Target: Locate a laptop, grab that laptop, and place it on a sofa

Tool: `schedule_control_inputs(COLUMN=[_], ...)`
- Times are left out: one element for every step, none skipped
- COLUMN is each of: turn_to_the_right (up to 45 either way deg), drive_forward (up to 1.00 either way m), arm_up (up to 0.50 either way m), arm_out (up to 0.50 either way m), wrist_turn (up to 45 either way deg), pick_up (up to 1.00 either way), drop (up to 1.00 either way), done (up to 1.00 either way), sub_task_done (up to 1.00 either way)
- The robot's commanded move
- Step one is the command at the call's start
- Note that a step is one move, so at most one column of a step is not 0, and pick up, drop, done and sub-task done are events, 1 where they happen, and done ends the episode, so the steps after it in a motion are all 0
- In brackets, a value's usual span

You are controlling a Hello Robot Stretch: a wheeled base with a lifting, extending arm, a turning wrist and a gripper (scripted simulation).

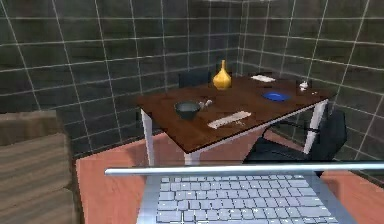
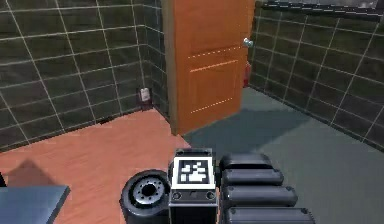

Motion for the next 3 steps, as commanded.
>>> schedule_control_inputs(turn_to_the_right=[12.0,0.0,-45.0], drive_forward=[0.00,0.40,0.00], arm_up=[0.00,0.00,0.00], arm_out=[0.00,0.00,0.00], wrist_turn=[0.0,0.0,0.0], pick_up=[0.00,0.00,0.00], drop=[0.00,0.00,0.00], done=[0.00,0.00,0.00], sub_task_done=[0.00,0.00,0.00])
